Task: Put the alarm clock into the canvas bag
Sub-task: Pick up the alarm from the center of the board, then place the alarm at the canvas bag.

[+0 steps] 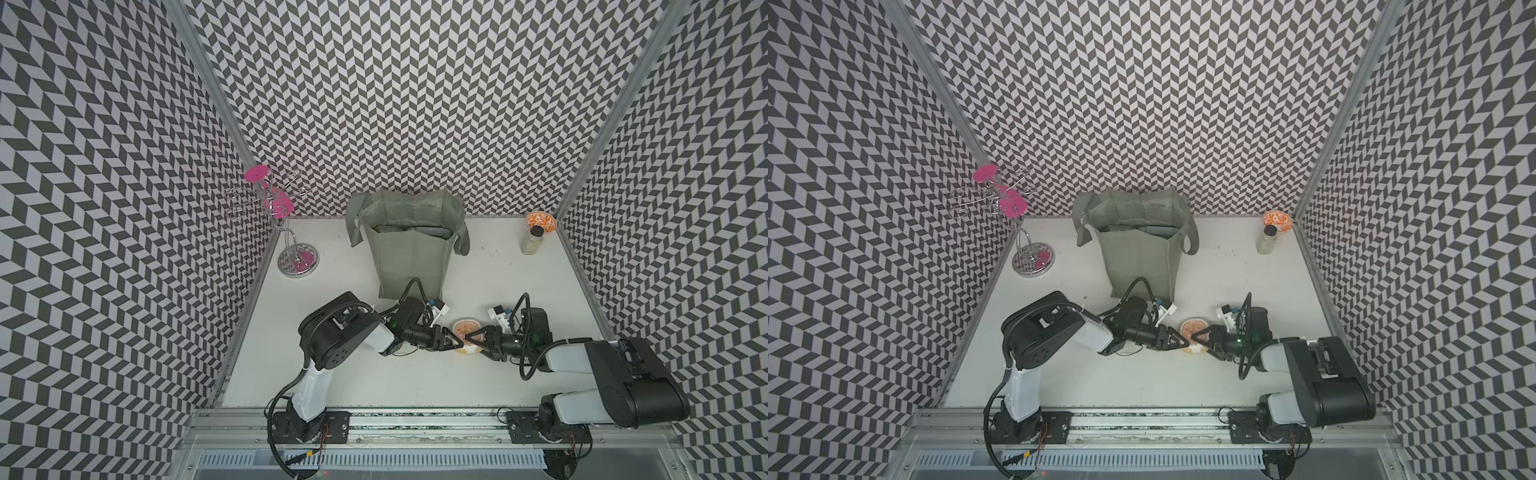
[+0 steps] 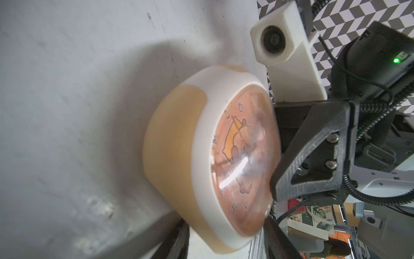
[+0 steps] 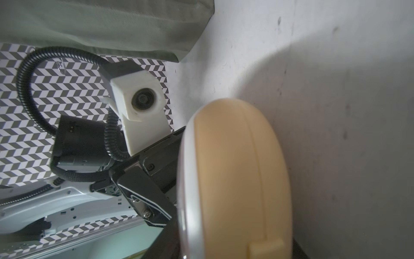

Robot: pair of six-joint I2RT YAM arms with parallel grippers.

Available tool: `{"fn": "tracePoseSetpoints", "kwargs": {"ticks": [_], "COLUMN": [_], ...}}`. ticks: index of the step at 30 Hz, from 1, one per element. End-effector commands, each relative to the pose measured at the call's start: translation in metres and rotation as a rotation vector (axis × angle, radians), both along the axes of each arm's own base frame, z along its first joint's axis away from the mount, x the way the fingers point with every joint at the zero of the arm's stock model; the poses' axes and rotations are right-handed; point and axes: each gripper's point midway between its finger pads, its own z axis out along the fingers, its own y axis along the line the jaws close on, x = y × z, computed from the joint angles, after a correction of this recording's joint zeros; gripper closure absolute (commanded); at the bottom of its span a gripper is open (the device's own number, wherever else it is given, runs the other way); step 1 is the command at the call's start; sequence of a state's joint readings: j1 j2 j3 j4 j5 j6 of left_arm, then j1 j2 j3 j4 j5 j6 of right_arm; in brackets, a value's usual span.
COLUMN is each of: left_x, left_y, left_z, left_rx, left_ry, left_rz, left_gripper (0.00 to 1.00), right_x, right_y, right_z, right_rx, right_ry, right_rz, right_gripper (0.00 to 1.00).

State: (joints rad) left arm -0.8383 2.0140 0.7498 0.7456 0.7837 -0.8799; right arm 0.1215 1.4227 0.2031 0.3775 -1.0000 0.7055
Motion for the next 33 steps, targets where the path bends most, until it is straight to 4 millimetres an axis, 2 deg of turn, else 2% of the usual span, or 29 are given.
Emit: {"fn": "tracePoseSetpoints", "kwargs": {"ticks": [1, 2, 3, 6, 8, 11, 13, 16, 19, 21, 25, 28, 31, 33], "left_x": [-0.001, 0.0, 0.001, 0.0, 0.0, -0.003, -0.004, 0.001, 0.011, 0.02, 0.045, 0.062, 0.074, 0.083], "left_y": [0.004, 0.005, 0.007, 0.016, 0.025, 0.04, 0.049, 0.065, 0.083, 0.095, 0.13, 0.16, 0.19, 0.21], "left_z": [-0.02, -0.022, -0.019, -0.009, 0.002, 0.026, 0.042, 0.072, 0.111, 0.14, 0.2, 0.241, 0.275, 0.29], "left_rx": [0.065, 0.082, 0.09, 0.108, 0.12, 0.144, 0.165, 0.214, 0.215, 0.209, 0.191, 0.17, 0.177, 0.202], "left_ry": [0.017, 0.003, -0.013, -0.056, -0.093, -0.173, -0.226, -0.339, -0.448, -0.522, -0.621, -0.673, -0.708, -0.723], "left_rz": [0.015, 0.019, 0.02, 0.025, 0.036, 0.055, 0.068, 0.113, 0.19, 0.247, 0.404, 0.548, 0.665, 0.728], "left_gripper": [0.46, 0.46, 0.45, 0.44, 0.43, 0.4, 0.38, 0.34, 0.3, 0.27, 0.2, 0.11, 0.01, 0.01], "right_x": [-0.002, -0.002, 0.01, 0.025, 0.036, 0.055, 0.068, 0.08, 0.083, 0.085, 0.087, 0.093, 0.108, 0.12], "right_y": [-0.001, -0.001, 0.0, -0.005, -0.013, -0.032, -0.048, -0.062, -0.072, -0.073, -0.055, -0.028, 0.002, 0.025], "right_z": [-0.011, -0.008, 0.004, 0.026, 0.042, 0.076, 0.111, 0.187, 0.268, 0.312, 0.391, 0.435, 0.459, 0.462], "right_rx": [-0.038, -0.042, -0.041, -0.092, -0.143, -0.246, -0.318, -0.372, -0.408, -0.42, -0.345, -0.309, -0.306, -0.325], "right_ry": [0.055, 0.05, 0.006, -0.078, -0.129, -0.232, -0.324, -0.513, -0.691, -0.778, -0.947, -1.054, -1.114, -1.144], "right_rz": [-0.029, -0.021, -0.019, -0.052, -0.088, -0.167, -0.233, -0.317, -0.387, -0.395, -0.381, -0.336, -0.255, -0.192], "right_gripper": [0.57, 0.59, 0.62, 0.68, 0.69, 0.7, 0.69, 0.68, 0.68, 0.68, 0.69, 0.7, 0.7, 0.69]}}
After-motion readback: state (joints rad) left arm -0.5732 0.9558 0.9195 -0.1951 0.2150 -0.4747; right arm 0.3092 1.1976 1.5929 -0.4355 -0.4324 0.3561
